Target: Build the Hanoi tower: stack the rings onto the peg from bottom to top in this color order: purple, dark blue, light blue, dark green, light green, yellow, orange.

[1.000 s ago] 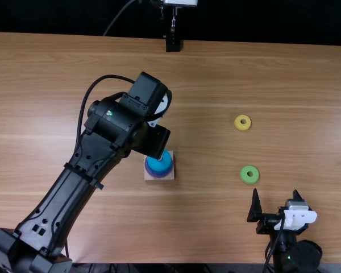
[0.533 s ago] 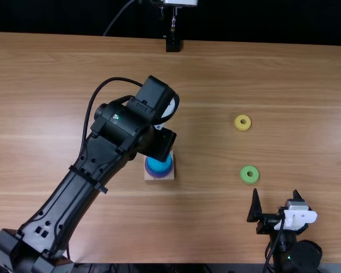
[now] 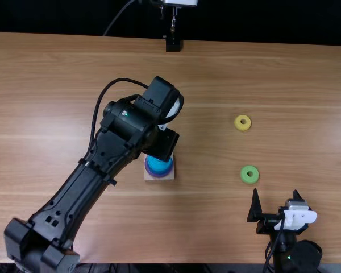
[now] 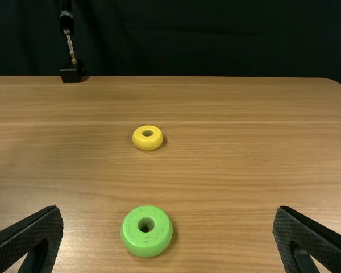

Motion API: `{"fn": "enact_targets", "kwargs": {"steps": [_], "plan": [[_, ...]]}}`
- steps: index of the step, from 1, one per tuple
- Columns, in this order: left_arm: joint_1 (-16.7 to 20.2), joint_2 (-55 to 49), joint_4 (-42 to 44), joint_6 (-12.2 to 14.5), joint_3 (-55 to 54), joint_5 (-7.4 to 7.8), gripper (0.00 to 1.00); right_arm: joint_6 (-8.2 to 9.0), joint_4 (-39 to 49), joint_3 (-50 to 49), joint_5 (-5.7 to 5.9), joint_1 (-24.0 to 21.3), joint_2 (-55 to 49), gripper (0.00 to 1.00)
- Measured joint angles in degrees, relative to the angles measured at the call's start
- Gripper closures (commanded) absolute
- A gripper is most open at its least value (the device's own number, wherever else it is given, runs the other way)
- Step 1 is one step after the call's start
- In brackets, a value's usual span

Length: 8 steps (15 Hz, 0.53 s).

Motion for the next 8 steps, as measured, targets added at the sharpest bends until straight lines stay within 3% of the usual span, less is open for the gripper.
{"fn": "enact_targets", "kwargs": {"steps": [5, 6, 7, 8], "plan": [[-0.3, 1.9, 0.1, 0.0, 0.3, 0.33, 1.0, 0.04, 0.0, 0.0, 0.0, 0.0, 0.0, 0.0], [-0.3, 2.1, 0.1, 0.0, 0.3, 0.31, 0.83, 0.02, 0.0, 0.0, -0.02, 0.0, 0.0, 0.0], [-0.3, 2.1, 0.1, 0.0, 0.3, 0.33, 0.49, 0.02, 0.0, 0.0, 0.0, 0.0, 0.0, 0.0], [-0.3, 2.1, 0.1, 0.0, 0.3, 0.28, 0.04, 0.04, 0.0, 0.0, 0.0, 0.0, 0.0, 0.0]]}}
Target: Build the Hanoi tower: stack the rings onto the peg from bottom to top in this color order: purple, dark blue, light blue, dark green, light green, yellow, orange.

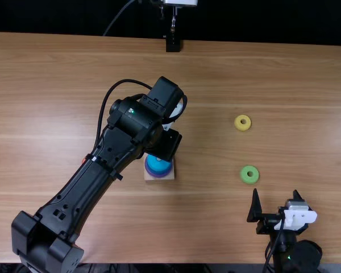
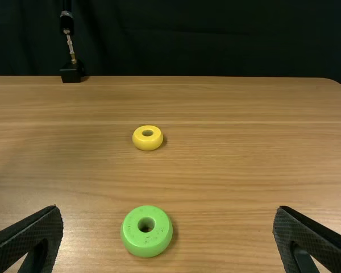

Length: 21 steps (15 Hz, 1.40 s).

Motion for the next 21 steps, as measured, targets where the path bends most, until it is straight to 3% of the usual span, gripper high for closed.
{"fn": "enact_targets", "kwargs": {"steps": [2, 4, 6, 10, 12, 18, 21], "plan": [[0.0, 0.0, -0.1, 0.0, 0.0, 0.48, 0.0, 0.0, 0.0, 0.0, -0.02, 0.0, 0.0, 0.0], [0.0, 0.0, 0.0, 0.0, 0.0, 3.04, 0.0, -0.02, 0.0, 0.0, -0.02, 0.0, 0.0, 0.0], [0.0, 0.0, 2.5, 0.0, 0.0, 4.55, 0.0, 0.0, 0.0, 0.0, -0.02, 0.0, 0.0, 0.0], [0.5, 0.0, 13.3, 0.0, 0.0, 5.18, 0.0, -0.02, 0.0, 0.0, -0.02, 0.0, 0.0, 0.0], [2.6, 0.0, 15.9, 0.0, 0.0, 5.6, 0.0, -0.04, 0.0, 0.0, -0.02, 0.0, 0.0, 0.0], [17.7, -0.3, 18.2, 0.1, -0.4, 4.83, 0.0, -0.02, 0.0, 0.0, 0.0, 0.0, 0.0, 0.0], [22.9, -8.5, 28.9, 0.2, -13.4, 1.4, 0.0, -0.04, 0.0, 0.0, -0.04, 0.0, 0.0, 0.0]]}}
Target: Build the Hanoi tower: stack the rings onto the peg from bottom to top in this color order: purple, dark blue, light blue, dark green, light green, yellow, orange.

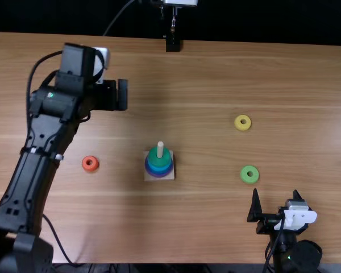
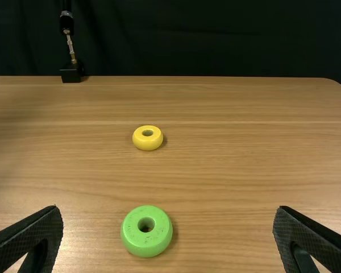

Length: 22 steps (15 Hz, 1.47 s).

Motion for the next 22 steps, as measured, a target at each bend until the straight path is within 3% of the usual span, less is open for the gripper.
{"fn": "enact_targets", "kwargs": {"steps": [4, 6, 10, 13, 16, 18, 22], "plan": [[2.9, -18.9, 19.0, 0.0, -24.1, -1.42, 0.0, 0.02, 0.0, 0.0, 0.07, 0.0, 0.0, 0.0], [4.2, -27.5, 21.6, 0.7, -32.7, -1.88, 0.0, 0.0, 0.0, 0.0, 0.04, 0.0, 0.0, 0.0], [6.1, -46.4, 22.2, 10.2, -45.7, -1.9, 0.0, 0.04, 0.0, 0.0, 0.04, 0.0, 0.0, 0.0], [6.1, -58.6, 26.1, 13.4, -57.2, -1.79, 0.0, 0.02, 0.0, 0.0, 0.02, 0.0, 0.0, 0.0], [7.0, -72.9, 34.3, 13.8, -70.5, -1.57, 0.0, 0.02, 0.0, 0.0, 0.04, 0.0, 0.0, 0.0], [7.6, -81.3, 35.3, 13.7, -76.0, -1.7, 0.0, 0.04, 0.0, 0.0, 0.04, 0.0, 0.0, 0.0], [7.6, -88.0, 36.0, 13.6, -83.5, -1.81, 0.0, 0.02, 0.0, 0.0, 0.04, 0.0, 0.0, 0.0]]}}
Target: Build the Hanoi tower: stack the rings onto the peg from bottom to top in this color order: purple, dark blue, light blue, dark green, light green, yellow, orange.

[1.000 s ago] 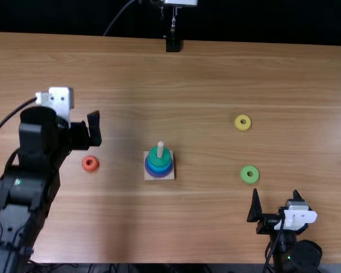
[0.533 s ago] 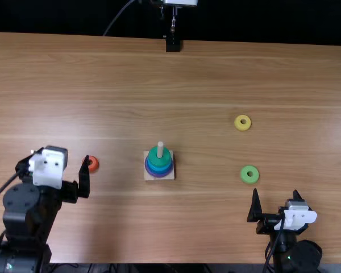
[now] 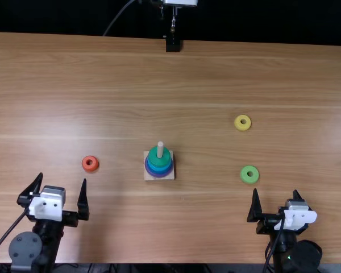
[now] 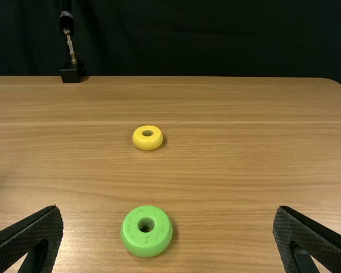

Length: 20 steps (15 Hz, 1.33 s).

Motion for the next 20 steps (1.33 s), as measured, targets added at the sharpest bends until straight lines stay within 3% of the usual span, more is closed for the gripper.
{"fn": "enact_targets", "kwargs": {"steps": [7, 11, 15, 20], "plan": [[-0.9, -8.5, 0.3, 0.0, -9.2, -2.01, 0.0, 0.02, 0.0, 0.0, 0.0, 0.0, 0.0, 0.0], [-0.9, -10.8, 0.3, 0.0, -9.3, -5.62, 0.0, 0.02, 0.0, 0.0, 0.02, 0.0, 0.0, 0.0], [-0.9, -11.5, -2.4, 0.0, -8.9, -5.99, 0.0, 0.0, 0.0, 0.0, 0.02, 0.0, 0.0, 0.0], [-0.9, -11.5, -12.9, -0.2, -6.0, -6.91, 0.0, -0.02, 0.0, 0.0, 0.04, 0.0, 0.0, 0.0]]}}
